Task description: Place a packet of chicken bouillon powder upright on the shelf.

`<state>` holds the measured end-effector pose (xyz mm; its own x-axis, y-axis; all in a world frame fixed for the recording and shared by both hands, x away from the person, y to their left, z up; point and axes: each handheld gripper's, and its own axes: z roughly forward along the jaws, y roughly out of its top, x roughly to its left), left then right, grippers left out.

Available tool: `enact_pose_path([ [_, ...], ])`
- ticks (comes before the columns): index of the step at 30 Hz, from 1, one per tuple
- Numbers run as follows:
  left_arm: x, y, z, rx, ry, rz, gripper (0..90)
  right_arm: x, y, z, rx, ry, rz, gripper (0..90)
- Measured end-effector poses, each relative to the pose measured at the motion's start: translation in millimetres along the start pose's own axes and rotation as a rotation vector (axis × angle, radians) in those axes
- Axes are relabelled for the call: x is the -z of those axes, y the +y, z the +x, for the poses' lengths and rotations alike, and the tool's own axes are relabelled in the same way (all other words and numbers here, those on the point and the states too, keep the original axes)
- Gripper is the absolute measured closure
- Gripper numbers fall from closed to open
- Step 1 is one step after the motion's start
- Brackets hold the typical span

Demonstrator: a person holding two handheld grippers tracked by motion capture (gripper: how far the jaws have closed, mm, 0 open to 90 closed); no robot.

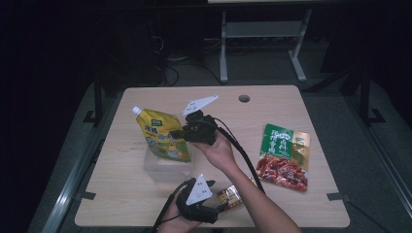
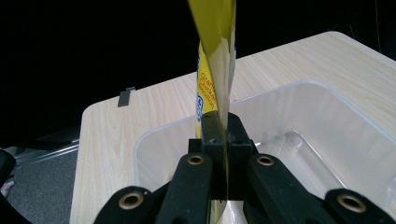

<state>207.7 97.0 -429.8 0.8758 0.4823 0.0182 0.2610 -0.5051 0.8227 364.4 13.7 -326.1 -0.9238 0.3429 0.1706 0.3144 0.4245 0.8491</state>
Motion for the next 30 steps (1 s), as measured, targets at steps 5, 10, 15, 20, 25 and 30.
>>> enact_pose_path([
  [5, -1.0, -0.4, -0.2, 0.0, 0.0, 0.002, 24.0, -3.0, -5.9, -0.7, -0.009, 0.002, -0.002, 89.4],
  [10, -2.3, -1.2, -1.2, -0.003, -0.004, 0.005, 24.1, -8.1, -12.3, -0.4, -0.017, -0.001, 0.011, 89.5],
  [15, -3.9, -1.7, -2.3, -0.006, -0.008, 0.009, 24.1, -8.8, -15.3, -1.8, -0.036, 0.003, -0.003, 89.4],
  [20, -4.0, -1.6, -3.1, 0.011, -0.011, 0.003, 24.1, -10.5, -16.5, -2.7, -0.05, -0.008, -0.001, 89.5],
  [25, -2.9, -1.4, -2.1, 0.008, -0.009, 0.001, 24.1, -18.9, -20.5, -0.7, -0.031, -0.022, 0.035, 89.4],
  [30, -2.6, -1.6, -1.4, 0.011, -0.007, 0.003, 24.1, -23.4, -28.5, -4.8, -0.045, -0.022, 0.04, 89.3],
])
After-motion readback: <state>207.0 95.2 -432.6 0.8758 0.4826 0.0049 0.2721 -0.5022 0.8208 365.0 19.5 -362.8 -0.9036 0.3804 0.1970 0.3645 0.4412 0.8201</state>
